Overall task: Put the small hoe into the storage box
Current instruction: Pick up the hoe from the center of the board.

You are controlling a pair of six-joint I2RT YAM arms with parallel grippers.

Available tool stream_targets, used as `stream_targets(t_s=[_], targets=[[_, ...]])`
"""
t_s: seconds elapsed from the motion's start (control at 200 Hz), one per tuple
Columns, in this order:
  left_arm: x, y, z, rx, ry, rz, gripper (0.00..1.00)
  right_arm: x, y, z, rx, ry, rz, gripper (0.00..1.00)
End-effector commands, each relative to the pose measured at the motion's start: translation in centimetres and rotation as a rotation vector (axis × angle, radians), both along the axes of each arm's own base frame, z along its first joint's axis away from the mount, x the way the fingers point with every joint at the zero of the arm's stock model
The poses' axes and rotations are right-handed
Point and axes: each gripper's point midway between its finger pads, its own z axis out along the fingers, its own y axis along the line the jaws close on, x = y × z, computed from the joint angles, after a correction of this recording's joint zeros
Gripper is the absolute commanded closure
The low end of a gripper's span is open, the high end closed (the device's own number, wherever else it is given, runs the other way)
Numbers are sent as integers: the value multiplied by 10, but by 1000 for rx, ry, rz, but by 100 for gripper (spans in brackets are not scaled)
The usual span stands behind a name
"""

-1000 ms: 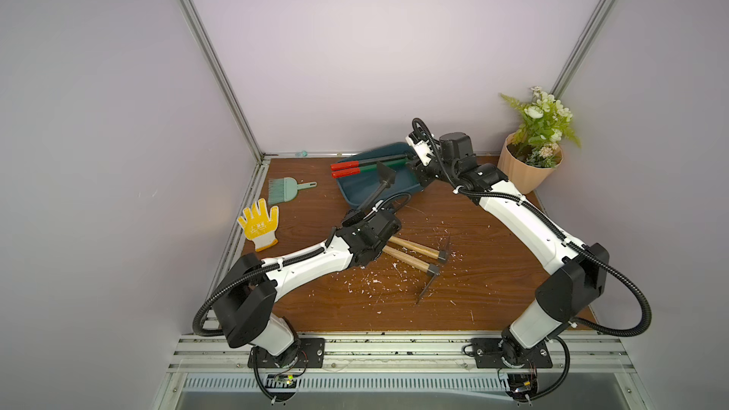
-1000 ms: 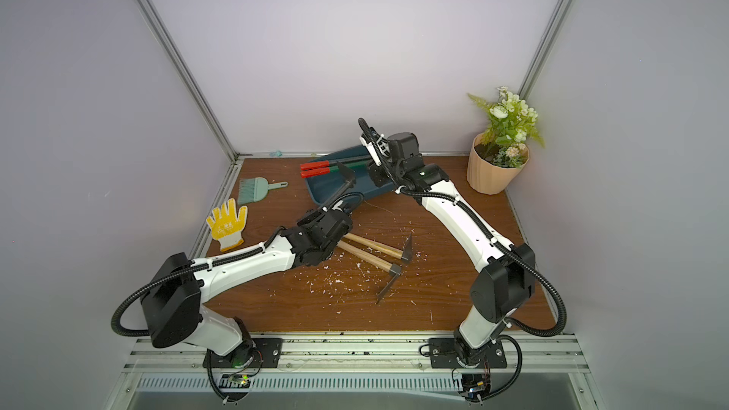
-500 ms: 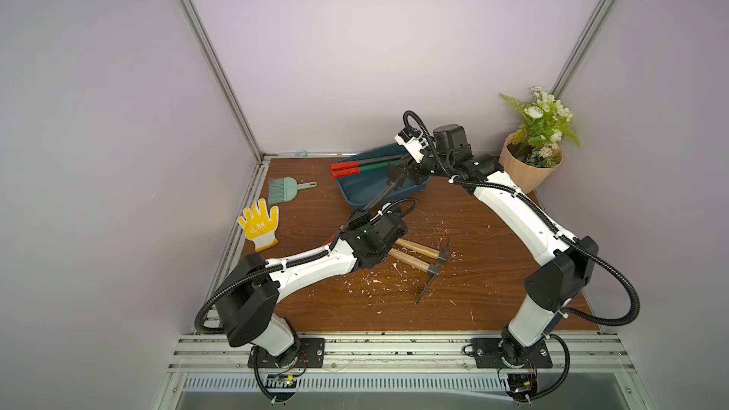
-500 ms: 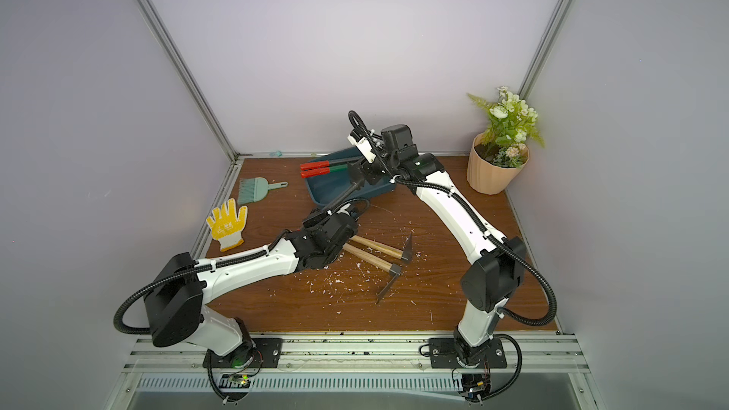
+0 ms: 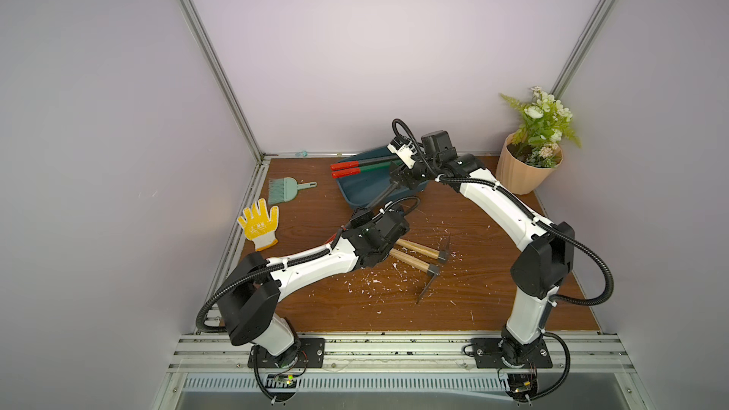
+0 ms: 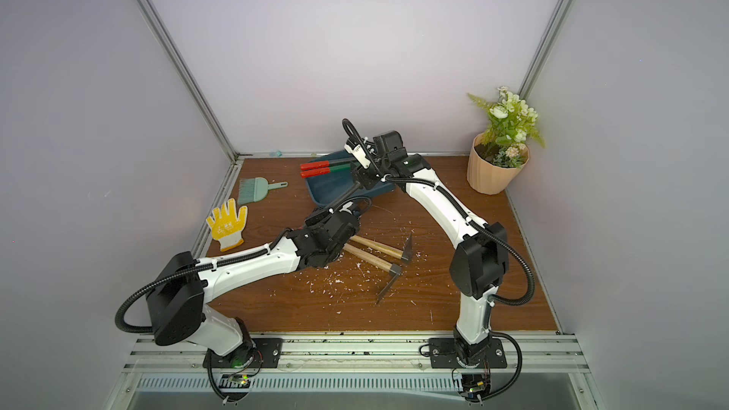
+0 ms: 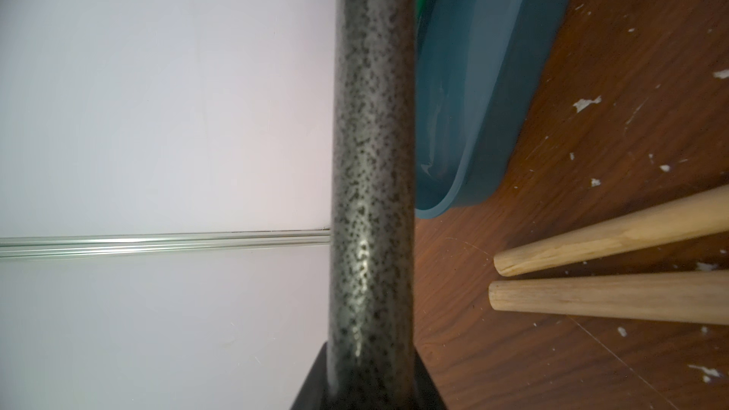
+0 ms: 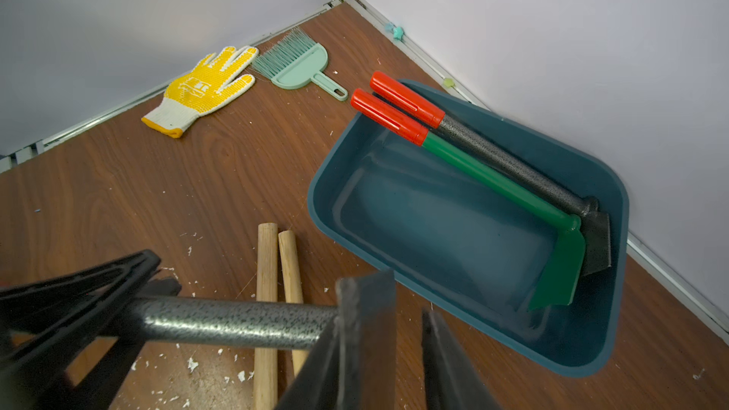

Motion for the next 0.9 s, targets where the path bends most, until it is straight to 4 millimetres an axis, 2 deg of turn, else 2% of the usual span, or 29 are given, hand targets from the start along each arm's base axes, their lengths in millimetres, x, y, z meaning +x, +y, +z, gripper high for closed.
stream_targets(t_s=[0.0,0.13,0.295,0.49,0.636,0.751,0.811,0.896], targets=[[1,-5,32,-98,-85,16,99,2,2,40,43,-79,-2,72],[0,-4,26,-91,-74,15,100,9,-1,45,42,-89,-39,80],[-1,-4,19,-90,-62,16,100,12,-2,48,37,-94,-50,80],[-1,-4,21,-98,-64,13,99,12,0,46,39,-87,-42,85],[-2,-3,23,-104,-67,12,100,11,1,45,44,-80,-38,100],[-3,-2,24,-126,-72,15,99,15,0,46,41,-87,-56,100],[-4,-3,26,-164,-72,10,89,18,-3,47,38,-98,-78,100],[-5,-5,29,-260,-66,6,56,27,-8,50,34,-122,-133,100]])
